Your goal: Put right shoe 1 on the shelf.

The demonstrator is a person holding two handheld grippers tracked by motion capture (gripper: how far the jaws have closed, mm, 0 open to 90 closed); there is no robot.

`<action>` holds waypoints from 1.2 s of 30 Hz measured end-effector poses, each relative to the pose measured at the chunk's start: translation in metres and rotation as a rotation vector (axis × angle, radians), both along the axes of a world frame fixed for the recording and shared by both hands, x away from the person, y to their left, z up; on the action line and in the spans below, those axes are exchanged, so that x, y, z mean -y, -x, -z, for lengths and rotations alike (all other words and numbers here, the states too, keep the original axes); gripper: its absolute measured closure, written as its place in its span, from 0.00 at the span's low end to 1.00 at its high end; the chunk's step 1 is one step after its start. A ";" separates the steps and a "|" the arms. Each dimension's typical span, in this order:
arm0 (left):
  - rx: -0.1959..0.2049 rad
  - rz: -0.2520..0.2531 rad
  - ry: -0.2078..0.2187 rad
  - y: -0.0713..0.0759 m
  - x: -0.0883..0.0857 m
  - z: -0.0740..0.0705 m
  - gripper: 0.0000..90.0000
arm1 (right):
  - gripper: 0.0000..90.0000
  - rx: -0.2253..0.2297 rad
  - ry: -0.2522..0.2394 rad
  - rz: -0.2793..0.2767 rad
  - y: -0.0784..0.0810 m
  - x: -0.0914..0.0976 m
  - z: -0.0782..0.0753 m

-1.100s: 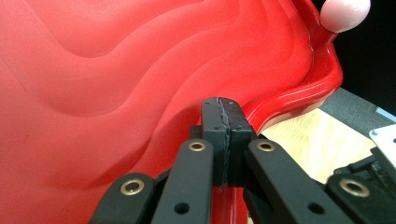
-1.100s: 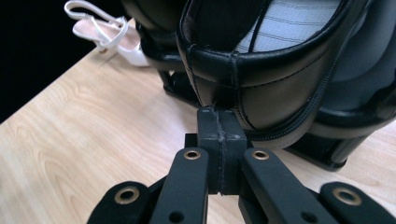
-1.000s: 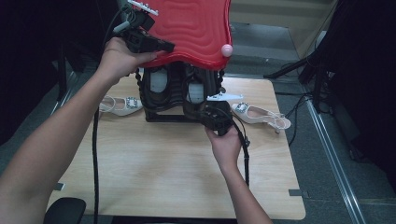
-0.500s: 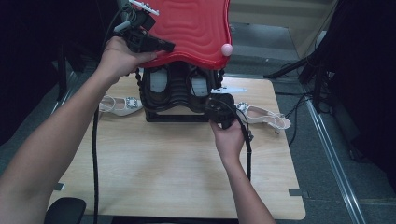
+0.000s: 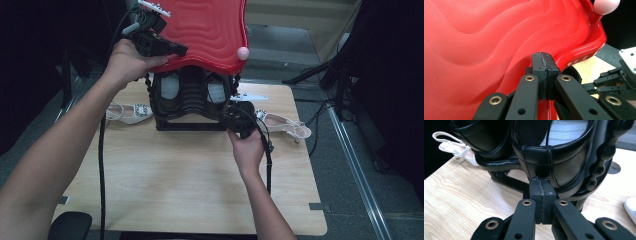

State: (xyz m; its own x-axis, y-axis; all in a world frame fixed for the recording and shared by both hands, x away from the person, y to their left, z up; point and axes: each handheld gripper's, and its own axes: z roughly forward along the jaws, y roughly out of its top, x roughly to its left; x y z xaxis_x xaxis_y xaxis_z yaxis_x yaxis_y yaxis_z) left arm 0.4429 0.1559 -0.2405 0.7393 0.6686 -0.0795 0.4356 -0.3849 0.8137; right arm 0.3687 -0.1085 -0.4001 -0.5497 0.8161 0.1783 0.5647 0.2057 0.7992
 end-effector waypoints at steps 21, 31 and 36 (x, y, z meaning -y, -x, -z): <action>0.007 0.016 0.001 -0.001 -0.002 0.000 1.00 | 1.00 -0.009 0.001 0.066 -0.026 -0.012 0.002; -0.039 -0.032 0.022 -0.003 -0.002 -0.004 0.93 | 0.99 -0.019 -0.051 -0.006 -0.013 -0.003 0.007; -0.066 -0.017 0.012 0.000 0.001 -0.010 0.80 | 0.87 -0.018 -0.069 -0.049 -0.004 0.003 0.004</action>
State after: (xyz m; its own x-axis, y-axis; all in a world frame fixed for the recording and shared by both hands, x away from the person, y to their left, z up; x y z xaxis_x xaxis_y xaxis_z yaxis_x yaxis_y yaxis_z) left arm 0.4429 0.1549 -0.2308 0.7206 0.6799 -0.1359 0.4948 -0.3670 0.7877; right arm 0.3726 -0.1120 -0.4037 -0.5853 0.7735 0.2432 0.5694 0.1786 0.8024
